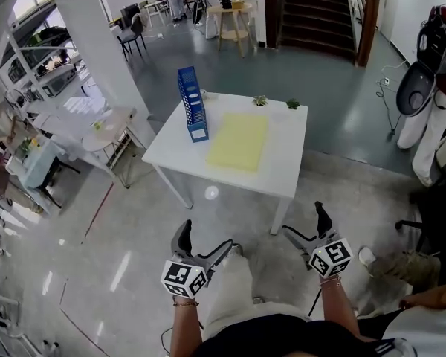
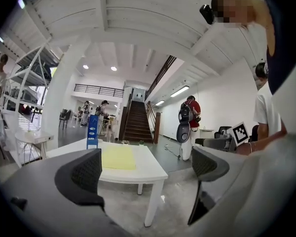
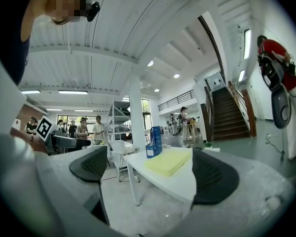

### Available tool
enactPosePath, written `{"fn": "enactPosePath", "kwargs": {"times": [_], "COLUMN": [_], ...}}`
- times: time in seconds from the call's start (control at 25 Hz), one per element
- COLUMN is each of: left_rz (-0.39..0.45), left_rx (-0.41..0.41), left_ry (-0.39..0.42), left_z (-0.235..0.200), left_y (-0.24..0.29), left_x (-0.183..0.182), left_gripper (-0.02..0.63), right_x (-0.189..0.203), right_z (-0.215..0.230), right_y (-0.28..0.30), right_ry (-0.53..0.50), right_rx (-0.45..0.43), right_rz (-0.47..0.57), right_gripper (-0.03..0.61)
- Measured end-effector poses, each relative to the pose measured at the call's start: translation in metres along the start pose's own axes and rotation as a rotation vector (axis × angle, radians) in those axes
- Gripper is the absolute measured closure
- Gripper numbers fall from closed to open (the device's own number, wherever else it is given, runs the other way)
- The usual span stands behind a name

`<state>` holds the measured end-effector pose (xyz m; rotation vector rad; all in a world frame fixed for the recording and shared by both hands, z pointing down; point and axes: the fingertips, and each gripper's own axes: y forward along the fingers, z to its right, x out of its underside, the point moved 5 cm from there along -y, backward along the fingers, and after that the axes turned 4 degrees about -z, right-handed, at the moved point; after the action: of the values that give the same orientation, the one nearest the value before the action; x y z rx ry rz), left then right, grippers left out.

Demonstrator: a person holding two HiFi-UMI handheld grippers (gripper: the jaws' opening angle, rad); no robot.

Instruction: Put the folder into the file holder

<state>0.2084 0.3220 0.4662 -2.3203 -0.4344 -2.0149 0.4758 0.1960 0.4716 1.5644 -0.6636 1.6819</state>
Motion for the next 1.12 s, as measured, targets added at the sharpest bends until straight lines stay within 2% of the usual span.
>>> {"fn": "enactPosePath", "kwargs": {"times": [0.16,0.24,0.4,0.48,0.64,0.84,1.0,1.12], "left_rz": [0.145,0.177,0.13,0.109,0.063,0.02,-0.001,-0.049], "left_rx": [-0.076,-0.083,-0.05,-0.016,0.057,0.111,0.149,0.189], "left_ry": [0.002,-0.013,0.005,-0.012,-0.025,-0.028,-0.07,-0.099], "left_z": [-0.031,-0.048,-0.075,-0.089,-0.125,-0.178,-0.221,-0.246], "left_y": [0.014,0.024,0.054,0.07,0.109,0.161,0.202,0.233], "left_x": [-0.018,-0.024,-0.026,-0.029,-0.04,-0.06,-0.065,-0.06], "left_gripper": [0.055,0.055,0.055,0.055,0.054,0.054,0.054,0.054], "right_x": [-0.002,-0.003,-0.007,-0.009,-0.012,-0.021,-0.017,-0.009], "right_z": [0.009,0.009,0.017,0.024,0.035,0.058,0.078,0.091], "right_y": [0.027,0.043,0.082,0.104,0.157,0.223,0.275,0.304], "right_ry": [0.002,-0.02,0.02,0.048,0.056,0.108,0.18,0.238], "right_rx": [0.035,0.033,0.037,0.037,0.028,0.06,0.058,0.071], "right_rz": [0.009,-0.008,-0.013,-0.029,-0.082,-0.08,-0.099,-0.128], "right_gripper": [0.041,0.041,0.025,-0.007,-0.008,-0.008,-0.008,-0.008]}}
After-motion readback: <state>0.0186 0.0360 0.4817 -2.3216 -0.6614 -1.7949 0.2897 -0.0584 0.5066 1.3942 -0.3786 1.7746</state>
